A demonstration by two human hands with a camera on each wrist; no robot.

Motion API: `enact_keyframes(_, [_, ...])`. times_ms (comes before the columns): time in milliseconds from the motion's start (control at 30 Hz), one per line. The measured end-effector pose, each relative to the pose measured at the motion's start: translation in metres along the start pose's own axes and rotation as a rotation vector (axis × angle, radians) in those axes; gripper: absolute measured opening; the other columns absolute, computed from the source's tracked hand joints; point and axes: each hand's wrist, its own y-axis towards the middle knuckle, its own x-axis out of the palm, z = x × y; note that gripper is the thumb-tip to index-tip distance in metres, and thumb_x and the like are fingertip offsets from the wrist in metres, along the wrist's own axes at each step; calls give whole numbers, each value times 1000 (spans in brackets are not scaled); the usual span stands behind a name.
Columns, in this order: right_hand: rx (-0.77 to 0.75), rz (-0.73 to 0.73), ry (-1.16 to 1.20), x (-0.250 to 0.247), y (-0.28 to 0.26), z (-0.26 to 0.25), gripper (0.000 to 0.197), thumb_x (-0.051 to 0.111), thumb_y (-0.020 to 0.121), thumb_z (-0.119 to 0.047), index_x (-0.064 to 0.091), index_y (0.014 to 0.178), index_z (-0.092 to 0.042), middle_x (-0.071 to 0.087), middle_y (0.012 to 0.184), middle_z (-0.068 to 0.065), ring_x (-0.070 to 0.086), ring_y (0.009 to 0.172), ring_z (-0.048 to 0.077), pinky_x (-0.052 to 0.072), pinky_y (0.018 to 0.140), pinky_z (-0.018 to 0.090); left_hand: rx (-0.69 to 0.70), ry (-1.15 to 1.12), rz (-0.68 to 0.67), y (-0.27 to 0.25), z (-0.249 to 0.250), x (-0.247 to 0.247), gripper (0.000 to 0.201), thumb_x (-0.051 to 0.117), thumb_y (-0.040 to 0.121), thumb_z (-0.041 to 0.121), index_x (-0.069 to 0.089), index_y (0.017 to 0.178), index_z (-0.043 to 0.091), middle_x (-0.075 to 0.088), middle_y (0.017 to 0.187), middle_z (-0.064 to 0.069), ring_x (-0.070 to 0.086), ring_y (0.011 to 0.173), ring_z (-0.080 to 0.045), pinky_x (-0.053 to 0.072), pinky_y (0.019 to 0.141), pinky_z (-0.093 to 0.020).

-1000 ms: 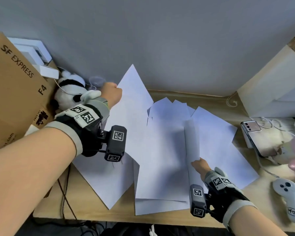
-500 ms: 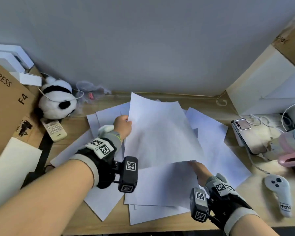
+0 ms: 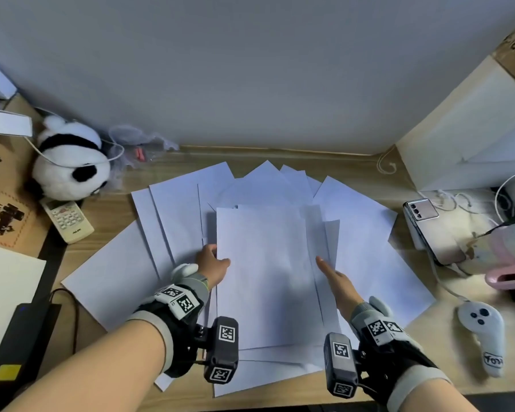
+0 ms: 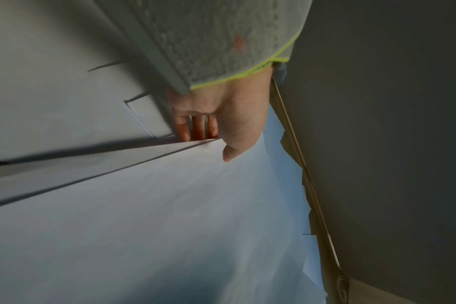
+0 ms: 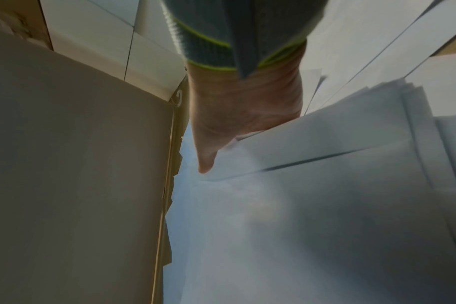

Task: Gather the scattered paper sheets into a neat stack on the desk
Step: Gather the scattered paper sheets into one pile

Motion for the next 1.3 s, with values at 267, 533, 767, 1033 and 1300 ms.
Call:
enact_keyframes(267, [-25,-19,-98,26,2,14,54,67,84,-24,48,124,7,55,110,9,54,109,26,39,90,29,13,-138,-139,-6,-5,8,49,50,88,2,42,136,9,59,123,-9,57,107,-26,45,98,-37])
enact_keyframes(533, [-214,4,100,11,-20,-10,20,59,87,-5,65,105,1,66,77,5,58,72,21,48,64,28,94,-314,-81,-8,7,-14,70,75,77,18,41,138,11,53,130,-6,53,119,-20,42,103,-33])
enact_keyframes(767, [-570,-102,240,6,-58,-81,12,66,82,-8,70,89,-16,76,78,-8,71,75,6,55,68,20,298,-507,-157,-31,66,-37,22,70,76,-4,69,96,4,72,89,-6,66,85,-21,48,101,-40])
enact_keyframes(1033, [-643,-128,240,14,-64,-75,28,69,77,2,67,92,-21,71,93,-8,67,82,-1,54,76,18,346,-411,-104,-39,59,-47,28,78,71,7,68,97,12,68,88,2,64,85,-18,55,67,-12])
enact_keyframes(1300, [-592,-125,345,27,-56,-68,22,67,79,-2,69,93,-19,73,92,-6,68,84,7,55,76,23,306,-453,-69,-49,60,-30,39,73,78,5,64,115,-2,66,103,-9,62,90,-20,50,73,-22])
